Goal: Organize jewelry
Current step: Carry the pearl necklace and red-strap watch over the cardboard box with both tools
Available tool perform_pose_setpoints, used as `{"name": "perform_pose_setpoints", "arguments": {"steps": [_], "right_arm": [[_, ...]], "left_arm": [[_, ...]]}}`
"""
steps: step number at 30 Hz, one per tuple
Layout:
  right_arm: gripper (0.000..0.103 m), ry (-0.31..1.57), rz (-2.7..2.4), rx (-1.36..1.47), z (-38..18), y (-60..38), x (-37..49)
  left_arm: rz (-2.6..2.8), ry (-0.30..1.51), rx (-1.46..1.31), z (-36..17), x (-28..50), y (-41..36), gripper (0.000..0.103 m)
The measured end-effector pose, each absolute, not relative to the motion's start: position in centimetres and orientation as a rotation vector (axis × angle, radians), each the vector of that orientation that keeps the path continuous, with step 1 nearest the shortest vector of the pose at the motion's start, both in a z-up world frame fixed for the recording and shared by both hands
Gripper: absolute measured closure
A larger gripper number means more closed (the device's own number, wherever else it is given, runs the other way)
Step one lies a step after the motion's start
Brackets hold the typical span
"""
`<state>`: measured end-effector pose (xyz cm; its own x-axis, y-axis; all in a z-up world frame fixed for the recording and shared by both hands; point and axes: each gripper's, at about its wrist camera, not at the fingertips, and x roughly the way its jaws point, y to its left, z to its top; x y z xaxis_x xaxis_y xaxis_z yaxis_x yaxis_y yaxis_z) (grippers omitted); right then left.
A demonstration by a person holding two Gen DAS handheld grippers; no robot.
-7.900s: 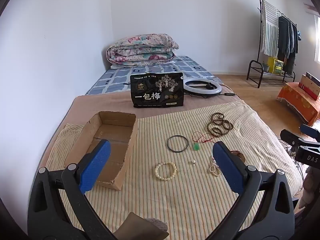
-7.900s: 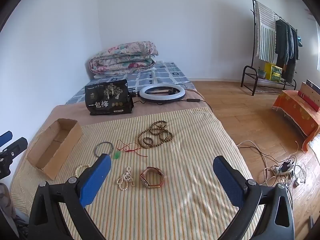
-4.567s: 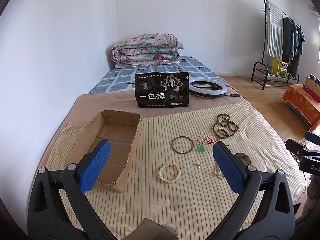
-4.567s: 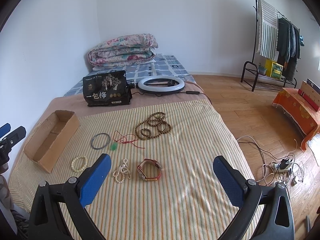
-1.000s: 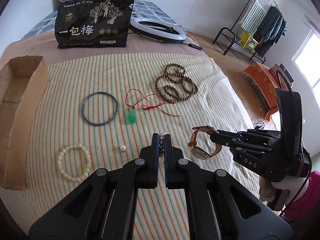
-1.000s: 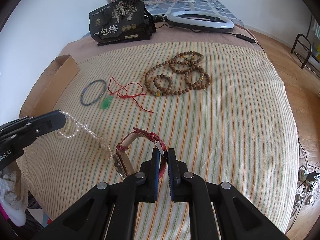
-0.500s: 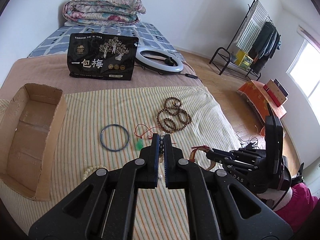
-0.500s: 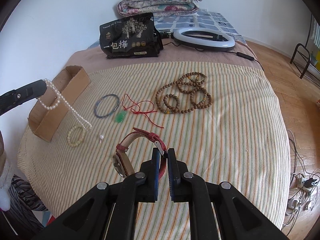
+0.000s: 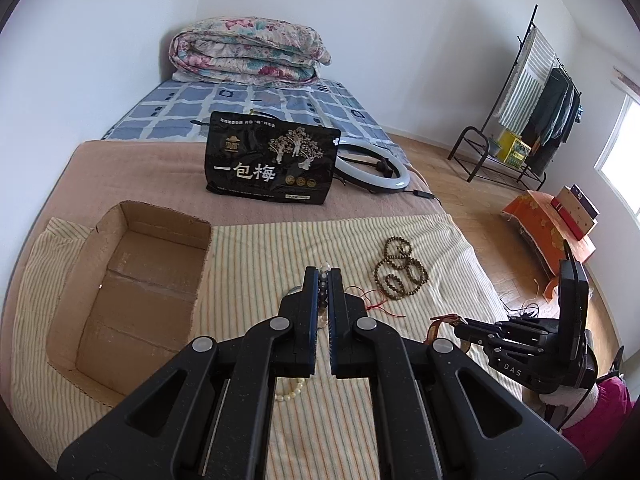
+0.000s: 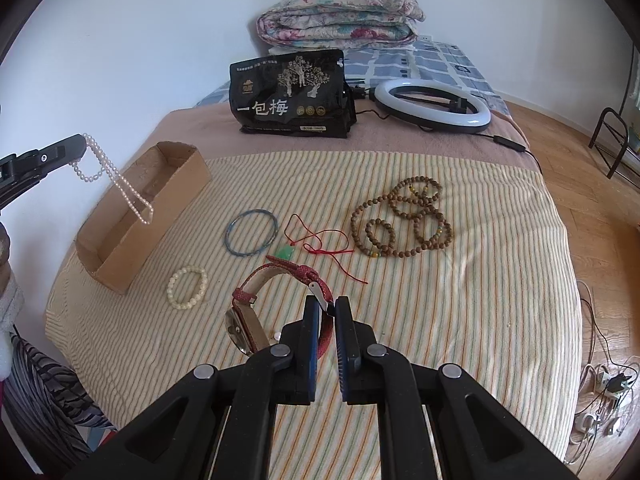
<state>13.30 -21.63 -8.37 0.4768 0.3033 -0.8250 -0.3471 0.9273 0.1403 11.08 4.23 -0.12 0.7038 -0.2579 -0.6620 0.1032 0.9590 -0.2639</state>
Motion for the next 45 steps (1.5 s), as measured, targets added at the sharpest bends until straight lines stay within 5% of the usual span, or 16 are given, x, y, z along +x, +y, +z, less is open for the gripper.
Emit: {"name": "perform_pose_setpoints", "arguments": {"steps": [21,45], "right_arm": [[0.097,0.922,0.612,-0.091,-4.2,-7.3,15.5],[0.097,0.962,0.699,-0.151,-7.3,5.4,18.6]], "left_arm": [[-0.004,0.712,-0.26,0.9,8.5,17.2,0.101],[0.062,0.829,-0.28,-4.1,8.2,23.3,0.101]]}}
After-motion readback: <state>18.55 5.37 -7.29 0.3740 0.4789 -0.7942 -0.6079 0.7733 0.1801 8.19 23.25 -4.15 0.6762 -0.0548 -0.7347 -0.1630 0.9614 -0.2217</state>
